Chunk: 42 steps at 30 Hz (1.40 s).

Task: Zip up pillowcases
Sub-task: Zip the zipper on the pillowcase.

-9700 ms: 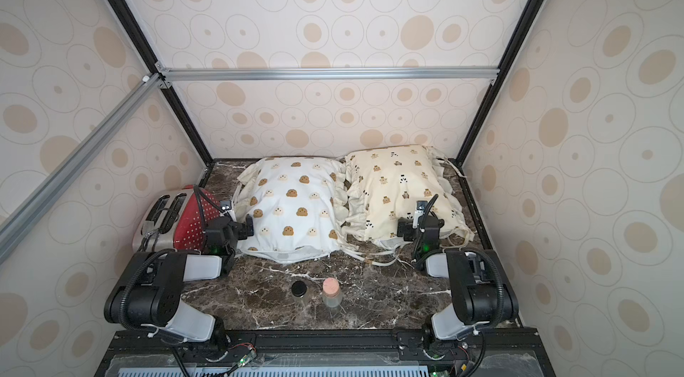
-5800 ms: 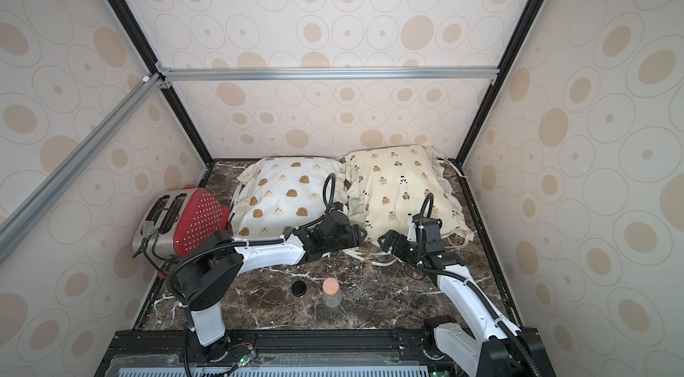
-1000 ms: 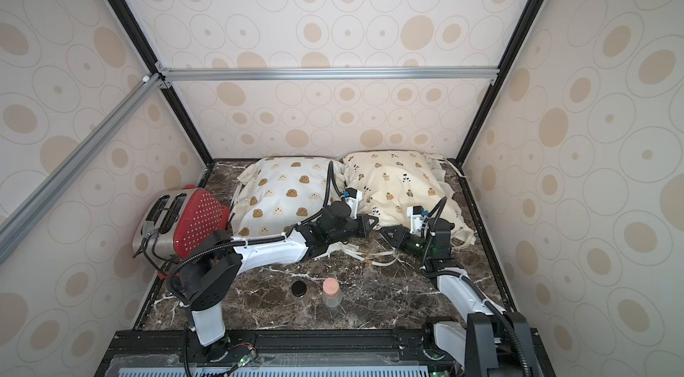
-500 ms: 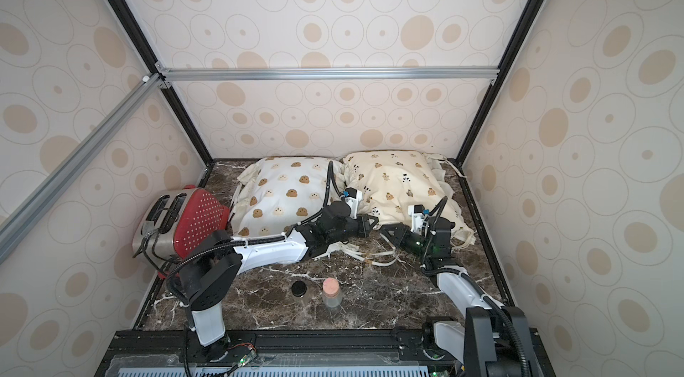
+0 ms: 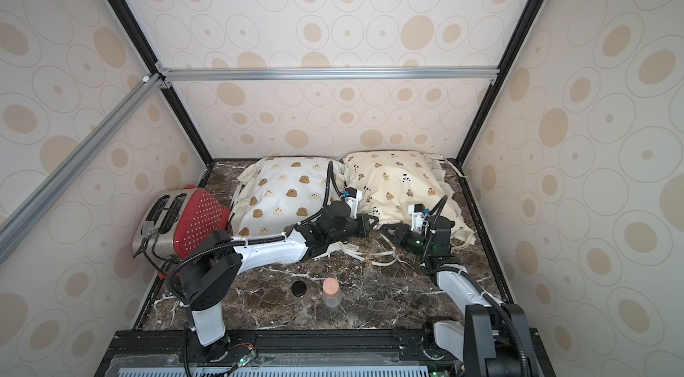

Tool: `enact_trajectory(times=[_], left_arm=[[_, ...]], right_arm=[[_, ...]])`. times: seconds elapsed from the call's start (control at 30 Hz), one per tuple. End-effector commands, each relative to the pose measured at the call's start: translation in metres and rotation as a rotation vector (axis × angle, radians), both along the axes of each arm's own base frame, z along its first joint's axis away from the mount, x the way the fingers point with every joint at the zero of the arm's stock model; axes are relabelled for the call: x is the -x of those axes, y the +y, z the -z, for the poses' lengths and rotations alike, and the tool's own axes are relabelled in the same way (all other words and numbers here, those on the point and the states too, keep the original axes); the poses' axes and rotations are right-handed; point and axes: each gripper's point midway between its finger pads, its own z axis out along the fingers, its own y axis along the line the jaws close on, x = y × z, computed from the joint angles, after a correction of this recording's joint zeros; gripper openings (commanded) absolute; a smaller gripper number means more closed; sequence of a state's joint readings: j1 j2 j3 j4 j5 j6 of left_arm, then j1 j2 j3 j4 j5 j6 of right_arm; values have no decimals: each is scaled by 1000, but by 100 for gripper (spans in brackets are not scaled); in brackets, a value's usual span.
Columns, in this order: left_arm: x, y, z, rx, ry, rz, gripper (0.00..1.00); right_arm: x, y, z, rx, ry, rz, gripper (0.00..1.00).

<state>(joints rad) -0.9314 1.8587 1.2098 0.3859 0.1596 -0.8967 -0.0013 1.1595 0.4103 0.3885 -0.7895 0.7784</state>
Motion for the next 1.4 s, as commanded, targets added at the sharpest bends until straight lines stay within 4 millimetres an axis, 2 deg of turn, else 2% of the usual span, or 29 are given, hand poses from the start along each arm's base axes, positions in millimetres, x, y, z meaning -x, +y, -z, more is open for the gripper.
enact_trajectory(times=[0.0,0.37,0.6,0.83,1.1,1.2,1.27,1.37], left_arm=[[0,-1,-38,71,-65,16,0],[-3,1,-37,63,-68,-1,0],[-2,5,-38,50,-75,-8,0],[-2,6,-36,48,-74,-8,0],[-1,5,-41,56,-79,-2,0],[0,4,-43,63,-79,7,0],[0,3,-44,66,-82,9,0],[1,4,-45,67,-83,10,0]], right_arm=[[-9,-3,-15,-3,-45,10,15],[-7,-6,-3,37,9,20,0],[-1,-6,-2,62,7,4,0],[8,-3,-22,64,-87,-21,0],[9,-8,-17,106,-59,5,0],[6,-5,-15,80,-49,-6,8],[3,-4,-19,55,-60,-11,15],[-1,-3,-25,39,-81,-5,20]])
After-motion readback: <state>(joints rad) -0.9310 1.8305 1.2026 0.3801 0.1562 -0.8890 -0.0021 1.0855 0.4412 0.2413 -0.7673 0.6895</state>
